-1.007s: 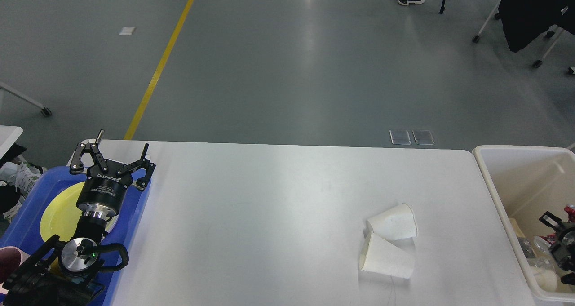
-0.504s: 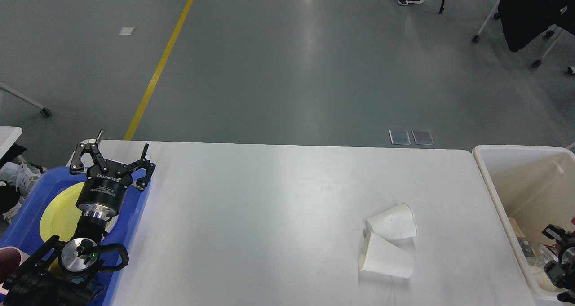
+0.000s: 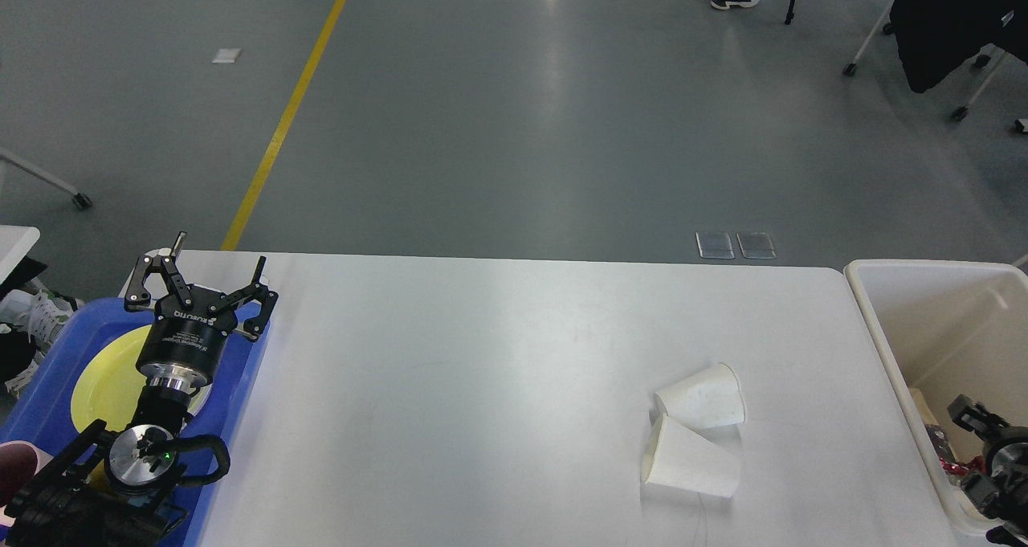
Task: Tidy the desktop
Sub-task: 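Release the red can in the bin and raise the right gripper, then move the right gripper over the white paper cups and lower it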
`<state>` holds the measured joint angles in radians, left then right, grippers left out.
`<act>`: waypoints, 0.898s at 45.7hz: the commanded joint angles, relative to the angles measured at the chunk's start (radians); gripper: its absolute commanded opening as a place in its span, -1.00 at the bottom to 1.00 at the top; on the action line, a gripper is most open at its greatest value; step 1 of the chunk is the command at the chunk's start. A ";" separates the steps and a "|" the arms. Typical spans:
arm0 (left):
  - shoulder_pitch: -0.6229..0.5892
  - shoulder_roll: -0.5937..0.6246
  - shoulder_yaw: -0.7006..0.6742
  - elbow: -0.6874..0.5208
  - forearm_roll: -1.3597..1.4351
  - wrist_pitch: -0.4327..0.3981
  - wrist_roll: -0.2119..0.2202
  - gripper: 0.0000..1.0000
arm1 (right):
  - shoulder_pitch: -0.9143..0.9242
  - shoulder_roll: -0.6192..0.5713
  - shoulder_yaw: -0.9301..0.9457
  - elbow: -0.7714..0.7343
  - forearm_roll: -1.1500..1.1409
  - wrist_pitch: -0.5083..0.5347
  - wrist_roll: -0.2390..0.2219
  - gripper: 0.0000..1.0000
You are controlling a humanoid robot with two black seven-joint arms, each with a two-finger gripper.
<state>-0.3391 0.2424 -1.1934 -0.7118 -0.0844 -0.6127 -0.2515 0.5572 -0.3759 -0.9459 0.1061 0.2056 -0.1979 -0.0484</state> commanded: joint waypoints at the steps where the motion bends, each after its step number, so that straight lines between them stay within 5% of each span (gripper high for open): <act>1: 0.000 0.000 0.000 0.000 0.000 0.001 0.000 0.93 | 0.073 -0.026 -0.001 0.047 0.000 0.063 -0.001 1.00; 10: 0.000 0.000 0.000 0.000 0.000 0.001 0.000 0.93 | 0.363 -0.078 -0.056 0.253 -0.058 0.273 -0.022 1.00; 18: 0.000 0.000 0.000 0.000 0.000 -0.001 0.000 0.93 | 0.578 -0.066 -0.168 0.424 -0.095 0.365 -0.100 1.00; 32: 0.000 0.000 0.000 0.000 0.000 0.001 0.000 0.93 | 1.087 -0.006 -0.307 0.820 -0.100 0.528 -0.102 1.00; 41: 0.000 0.000 0.000 0.000 0.000 -0.001 0.000 0.93 | 1.372 0.147 -0.361 0.957 -0.094 0.819 -0.102 1.00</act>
<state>-0.3391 0.2420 -1.1934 -0.7118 -0.0844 -0.6123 -0.2516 1.7838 -0.3005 -1.2977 1.0019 0.1097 0.4438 -0.1519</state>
